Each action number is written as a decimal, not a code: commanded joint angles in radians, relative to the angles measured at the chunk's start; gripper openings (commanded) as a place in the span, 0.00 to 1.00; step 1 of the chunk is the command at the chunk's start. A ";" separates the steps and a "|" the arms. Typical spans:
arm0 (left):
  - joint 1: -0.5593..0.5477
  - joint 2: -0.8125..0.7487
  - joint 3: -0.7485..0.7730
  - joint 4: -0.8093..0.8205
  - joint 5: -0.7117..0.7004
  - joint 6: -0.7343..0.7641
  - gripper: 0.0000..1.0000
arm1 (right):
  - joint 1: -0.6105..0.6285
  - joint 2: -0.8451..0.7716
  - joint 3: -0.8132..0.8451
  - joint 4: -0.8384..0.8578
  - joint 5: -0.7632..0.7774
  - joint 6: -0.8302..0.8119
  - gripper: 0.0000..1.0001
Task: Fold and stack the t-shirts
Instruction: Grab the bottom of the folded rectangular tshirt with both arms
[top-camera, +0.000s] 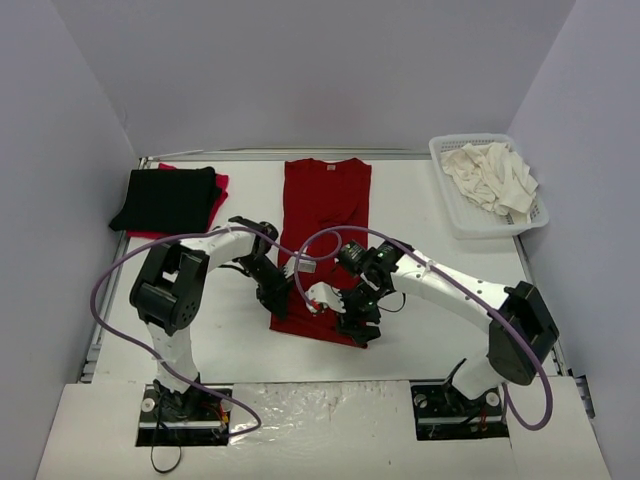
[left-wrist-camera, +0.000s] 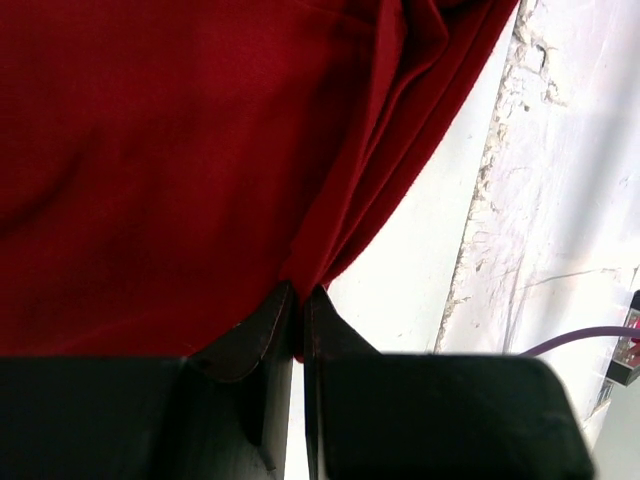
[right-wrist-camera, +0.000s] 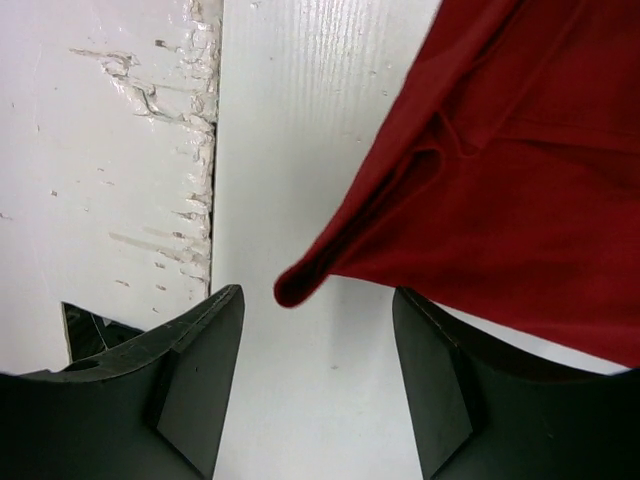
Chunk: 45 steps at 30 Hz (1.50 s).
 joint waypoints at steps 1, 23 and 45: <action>0.027 -0.018 0.042 -0.018 0.054 0.003 0.02 | 0.027 0.037 0.025 -0.061 0.023 -0.008 0.57; 0.047 -0.033 0.034 -0.034 0.076 0.026 0.02 | 0.022 0.097 -0.027 0.048 0.173 0.057 0.47; 0.053 -0.055 0.022 -0.050 0.081 0.036 0.02 | 0.022 0.135 -0.015 0.025 0.199 0.093 0.00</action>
